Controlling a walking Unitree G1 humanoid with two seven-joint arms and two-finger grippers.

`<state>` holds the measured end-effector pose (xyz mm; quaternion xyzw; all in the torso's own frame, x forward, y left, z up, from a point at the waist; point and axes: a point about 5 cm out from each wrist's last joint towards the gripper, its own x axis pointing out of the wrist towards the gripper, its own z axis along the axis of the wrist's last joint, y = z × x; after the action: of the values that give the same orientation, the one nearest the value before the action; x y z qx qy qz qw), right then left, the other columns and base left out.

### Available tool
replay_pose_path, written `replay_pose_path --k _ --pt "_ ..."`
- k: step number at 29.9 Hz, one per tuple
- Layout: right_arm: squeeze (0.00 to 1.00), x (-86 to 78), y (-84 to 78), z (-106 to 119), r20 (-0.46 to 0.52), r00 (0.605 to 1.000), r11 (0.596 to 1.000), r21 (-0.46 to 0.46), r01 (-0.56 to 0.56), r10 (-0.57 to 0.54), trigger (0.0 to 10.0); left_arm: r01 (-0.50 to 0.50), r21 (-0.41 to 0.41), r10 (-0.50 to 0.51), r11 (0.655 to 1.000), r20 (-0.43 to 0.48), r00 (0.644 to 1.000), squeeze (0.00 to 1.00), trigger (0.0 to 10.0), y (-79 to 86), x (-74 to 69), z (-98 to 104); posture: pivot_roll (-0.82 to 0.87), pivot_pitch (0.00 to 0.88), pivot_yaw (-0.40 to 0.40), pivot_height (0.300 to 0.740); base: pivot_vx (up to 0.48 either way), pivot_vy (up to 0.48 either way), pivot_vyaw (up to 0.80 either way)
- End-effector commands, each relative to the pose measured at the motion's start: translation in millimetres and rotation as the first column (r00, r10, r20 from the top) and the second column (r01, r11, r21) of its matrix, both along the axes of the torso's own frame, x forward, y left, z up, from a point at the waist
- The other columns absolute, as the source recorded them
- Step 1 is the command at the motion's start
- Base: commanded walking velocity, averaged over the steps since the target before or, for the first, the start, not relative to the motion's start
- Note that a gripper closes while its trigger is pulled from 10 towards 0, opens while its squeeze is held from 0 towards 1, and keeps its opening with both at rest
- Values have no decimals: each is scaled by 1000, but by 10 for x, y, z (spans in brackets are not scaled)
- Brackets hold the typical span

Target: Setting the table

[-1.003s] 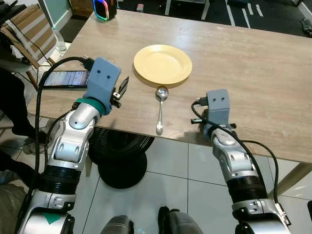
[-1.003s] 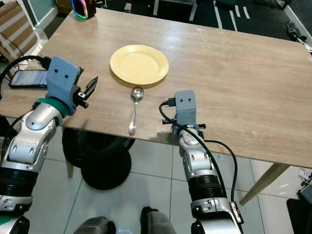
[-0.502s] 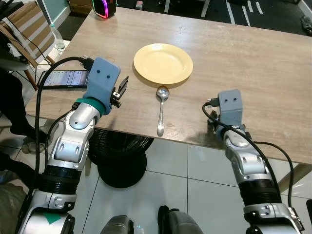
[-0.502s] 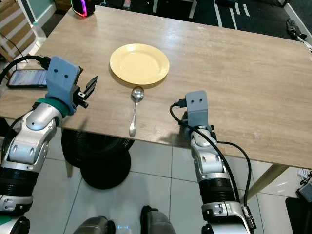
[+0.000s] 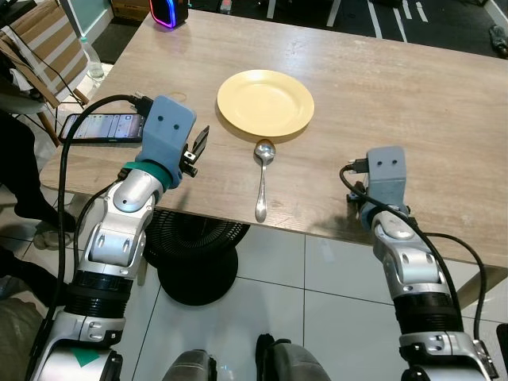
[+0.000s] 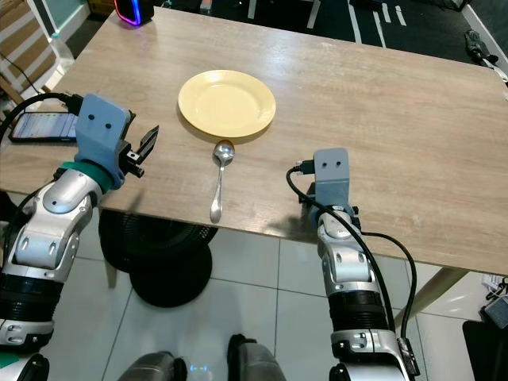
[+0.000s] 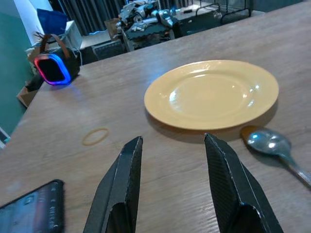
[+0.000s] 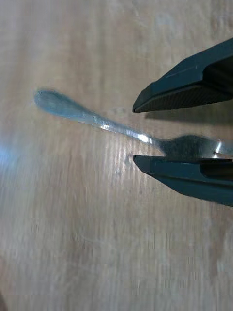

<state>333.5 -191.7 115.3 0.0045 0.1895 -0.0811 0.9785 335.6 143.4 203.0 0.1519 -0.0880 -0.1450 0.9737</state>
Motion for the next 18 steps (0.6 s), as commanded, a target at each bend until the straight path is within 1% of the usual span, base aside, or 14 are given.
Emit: replay_pose_path --k 1,3,4,5,7,9,10,11,12,13,14,15,16,18 --pt "0 -162 30 -407 -229 973 989 144 20 14 10000 -7 4 7 1000 -13 1000 0 10000 -7 -15 -34 32 102 -50 740 0 0 0" --pt "0 -162 30 -407 -229 973 989 144 20 14 10000 -7 4 7 1000 -13 1000 0 10000 -7 -15 -34 32 102 -50 740 0 0 0" --pt "0 -162 48 -415 -259 965 980 197 14 38 10000 -9 2 9 1000 -13 1000 0 10000 -13 -14 -36 27 103 -56 740 0 0 0" --pt "0 -142 14 -382 -278 958 976 218 0 63 10000 -10 -1 10 1000 -13 1000 0 10000 -24 -12 -40 20 106 -64 740 0 0 0" --pt "0 -142 14 -382 -278 958 976 218 0 63 10000 -10 -1 10 1000 -13 1000 0 10000 -24 -12 -40 20 106 -64 740 0 0 0" --pt "0 -107 -52 -324 -283 955 977 212 -22 83 10000 -12 -5 12 1000 -13 1000 0 10000 -34 -12 -43 20 106 -68 740 0 0 0" --pt "0 -67 -124 -263 -283 955 979 199 -35 91 10000 -13 -8 13 1000 -13 1000 0 10000 -37 -13 -47 18 108 -70 740 0 0 0" --pt "0 -67 -124 -263 -283 955 979 199 -35 91 10000 -13 -8 13 1000 -13 1000 0 10000 -37 -13 -47 18 108 -70 740 0 0 0" --pt "0 -25 -196 -205 -277 956 984 170 -48 94 5176 -17 -9 16 1000 -13 1000 0 10000 -33 -16 -53 18 110 -70 740 0 0 0" --pt "0 -25 -196 -205 -277 956 984 170 -48 94 5176 -17 -9 16 1000 -13 1000 0 10000 -33 -16 -53 18 110 -70 740 0 0 0" --pt "0 -2 -243 -177 -275 957 988 146 -53 92 1490 -19 -10 19 1000 -14 1000 0 10000 -26 -19 -56 19 112 -69 740 0 0 0" --pt "0 -2 -243 -177 -275 957 988 146 -53 92 1490 -19 -10 19 1000 -14 1000 0 10000 -26 -19 -56 19 112 -69 740 0 0 0" --pt "0 2 -261 -181 -280 956 989 138 -50 87 0 -23 -10 23 1000 -14 1000 0 10000 -16 -22 -58 23 115 -68 740 0 0 0" --pt "0 2 -261 -181 -280 956 989 138 -50 87 0 -23 -10 23 1000 -14 1000 0 10000 -16 -22 -58 23 115 -68 740 0 0 0"
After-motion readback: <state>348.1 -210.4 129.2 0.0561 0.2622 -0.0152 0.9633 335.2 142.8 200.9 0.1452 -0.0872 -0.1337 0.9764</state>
